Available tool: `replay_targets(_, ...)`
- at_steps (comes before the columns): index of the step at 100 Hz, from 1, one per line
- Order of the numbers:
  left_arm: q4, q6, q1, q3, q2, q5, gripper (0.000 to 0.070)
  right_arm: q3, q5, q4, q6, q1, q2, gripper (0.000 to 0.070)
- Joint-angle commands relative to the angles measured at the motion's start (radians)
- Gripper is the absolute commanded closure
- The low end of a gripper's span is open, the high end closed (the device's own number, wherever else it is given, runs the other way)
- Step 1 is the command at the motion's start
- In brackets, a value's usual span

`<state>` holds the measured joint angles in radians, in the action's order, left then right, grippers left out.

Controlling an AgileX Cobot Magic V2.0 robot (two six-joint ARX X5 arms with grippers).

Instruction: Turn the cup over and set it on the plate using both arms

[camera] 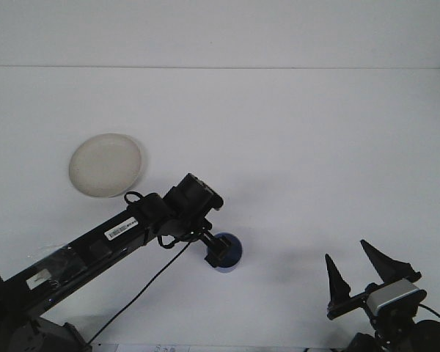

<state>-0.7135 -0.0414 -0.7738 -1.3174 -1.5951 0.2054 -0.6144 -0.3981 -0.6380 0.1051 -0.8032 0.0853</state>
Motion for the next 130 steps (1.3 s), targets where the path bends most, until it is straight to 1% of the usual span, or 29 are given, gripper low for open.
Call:
replay_targets(1, 0.012, 0.009, -0.017, -0.02, -0.026, -0.003, 0.0047, -0.004, -0.003, 0.009, 0.003, -0.007, 0.0, 0.0162)
replay_targets(19, 0.026, 0.016, -0.036, -0.02, -0.058, -0.003, 0.0054, -0.004, -0.003, 0.009, 0.003, -0.007, 0.0, 0.0162)
replay_targets(28, 0.034, 0.02, -0.041, -0.02, -0.073, -0.003, 0.0126, -0.004, -0.003, 0.009, 0.003, -0.007, 0.0, 0.0162)
replay_targets(33, 0.035, 0.027, -0.044, -0.02, -0.078, -0.003, 0.0143, -0.004, -0.003, 0.009, 0.003, -0.007, 0.0, 0.0162)
replay_targets(40, 0.035, 0.027, -0.044, -0.02, -0.086, -0.003, 0.0202, -0.004, -0.003, 0.009, 0.003, -0.007, 0.0, 0.0162)
replay_targets(49, 0.033, 0.027, -0.044, -0.02, -0.089, -0.003, 0.0345, -0.004, -0.003, 0.009, 0.003, -0.007, 0.0, 0.0162)
replay_targets(69, 0.019, 0.027, -0.046, -0.02, -0.089, -0.003, 0.0699, -0.004, -0.003, 0.009, 0.003, -0.007, 0.0, 0.0163)
replay_targets(92, -0.002, 0.034, -0.045, -0.024, -0.089, -0.003, 0.0693, -0.004, -0.003, 0.01, 0.003, -0.007, 0.0, 0.0163)
replay_targets(103, -0.038, 0.034, -0.033, -0.064, -0.087, -0.003, 0.0693, -0.004, -0.003, 0.01, 0.003, -0.007, 0.0, 0.0163)
replay_targets(116, -0.122, 0.068, -0.002, -0.169, -0.085, -0.005, 0.0693, -0.004, -0.003, 0.01, 0.003, -0.007, 0.0, 0.0163)
replay_targets(122, -0.181, 0.086, 0.023, -0.237, -0.085, -0.034, 0.0693, -0.004, -0.003, 0.01, 0.003, -0.007, 0.0, 0.0163)
replay_targets(130, -0.257, 0.105, 0.064, -0.329, -0.085, -0.116, 0.0693, -0.004, -0.003, 0.01, 0.003, -0.007, 0.0, 0.0163)
